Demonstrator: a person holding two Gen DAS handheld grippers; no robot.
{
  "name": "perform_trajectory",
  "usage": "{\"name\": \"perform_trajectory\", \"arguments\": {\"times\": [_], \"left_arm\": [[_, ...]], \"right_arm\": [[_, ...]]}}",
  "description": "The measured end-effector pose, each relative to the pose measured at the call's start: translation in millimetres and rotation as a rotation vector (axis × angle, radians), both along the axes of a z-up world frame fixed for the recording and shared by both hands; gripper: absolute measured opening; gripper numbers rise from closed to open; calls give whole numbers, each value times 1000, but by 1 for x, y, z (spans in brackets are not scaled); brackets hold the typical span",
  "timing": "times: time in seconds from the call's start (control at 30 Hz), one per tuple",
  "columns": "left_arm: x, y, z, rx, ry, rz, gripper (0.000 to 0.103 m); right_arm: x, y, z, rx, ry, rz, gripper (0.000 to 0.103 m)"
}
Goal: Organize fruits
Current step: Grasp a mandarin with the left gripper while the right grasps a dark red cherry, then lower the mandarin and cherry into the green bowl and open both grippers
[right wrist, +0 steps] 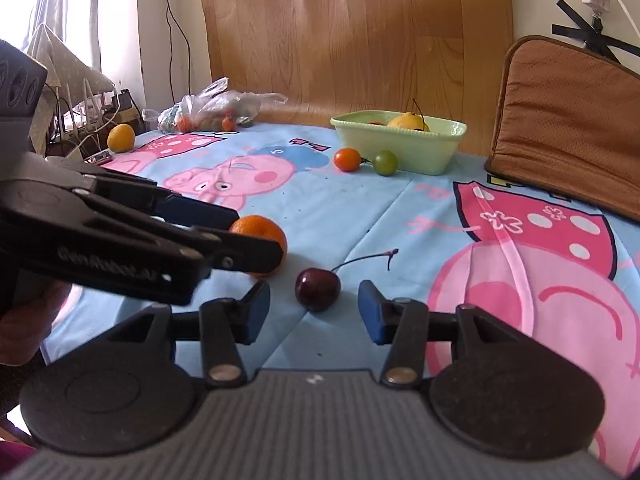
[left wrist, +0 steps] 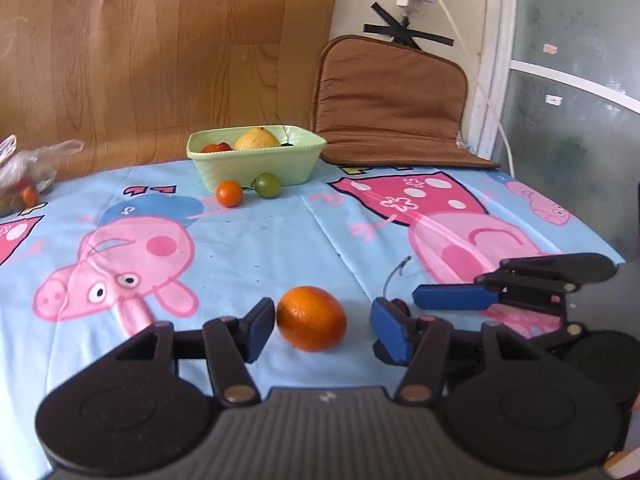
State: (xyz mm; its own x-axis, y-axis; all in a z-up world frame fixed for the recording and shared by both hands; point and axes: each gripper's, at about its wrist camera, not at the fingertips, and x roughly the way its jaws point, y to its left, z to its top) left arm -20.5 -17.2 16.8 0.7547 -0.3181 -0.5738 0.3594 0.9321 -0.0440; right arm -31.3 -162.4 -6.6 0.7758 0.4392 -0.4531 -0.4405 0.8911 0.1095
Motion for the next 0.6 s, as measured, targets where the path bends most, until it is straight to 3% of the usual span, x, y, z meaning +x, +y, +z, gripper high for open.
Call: {"name": "perform_trajectory", "arguments": {"times": [0.1, 0.13, 0.17, 0.43, 0.6], "left_arm": [[6, 2, -5, -6, 18, 7, 49], [7, 3, -6, -1, 18, 12, 42], [9, 5, -7, -9, 24, 8, 42], [20, 18, -1, -89, 43, 26, 41], [43, 19, 12, -99, 27, 27, 41]], "right_arm": [[5, 3, -3, -16, 14, 7, 45], [6, 4, -4, -21, 6, 6, 43], [5, 5, -4, -32, -3, 8, 29], [13, 1, 3, -15, -30, -6, 29], [28, -1, 10, -15, -48, -3, 28]]}}
